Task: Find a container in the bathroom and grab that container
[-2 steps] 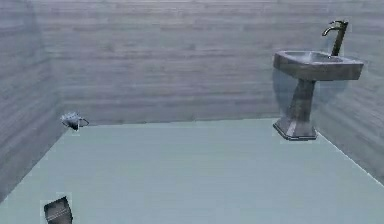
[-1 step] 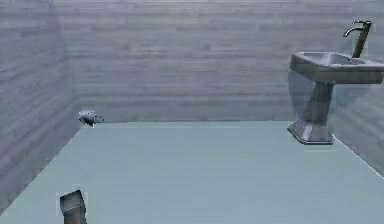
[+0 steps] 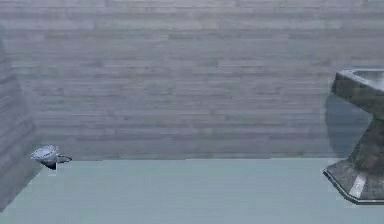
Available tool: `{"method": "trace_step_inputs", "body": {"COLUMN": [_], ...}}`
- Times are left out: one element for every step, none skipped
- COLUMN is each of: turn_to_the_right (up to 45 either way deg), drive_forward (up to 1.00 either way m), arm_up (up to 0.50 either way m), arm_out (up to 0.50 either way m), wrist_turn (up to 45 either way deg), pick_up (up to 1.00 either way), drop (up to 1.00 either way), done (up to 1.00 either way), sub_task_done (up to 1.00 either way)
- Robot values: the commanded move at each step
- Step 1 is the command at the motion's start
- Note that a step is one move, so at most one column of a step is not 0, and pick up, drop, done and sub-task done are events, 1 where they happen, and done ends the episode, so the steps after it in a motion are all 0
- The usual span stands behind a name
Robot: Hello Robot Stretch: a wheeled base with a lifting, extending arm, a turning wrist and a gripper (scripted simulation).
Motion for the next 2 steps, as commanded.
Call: {"method": "trace_step_inputs", "body": {"turn_to_the_right": [-30.0, 0.0], "drive_forward": [0.00, 1.00], "arm_up": [0.00, 0.00], "arm_out": [0.00, 0.00], "wrist_turn": [0.0, 0.0], "pick_up": [0.00, 0.00], "drop": [0.00, 0.00], "done": [0.00, 0.00], "sub_task_done": [0.00, 0.00]}}
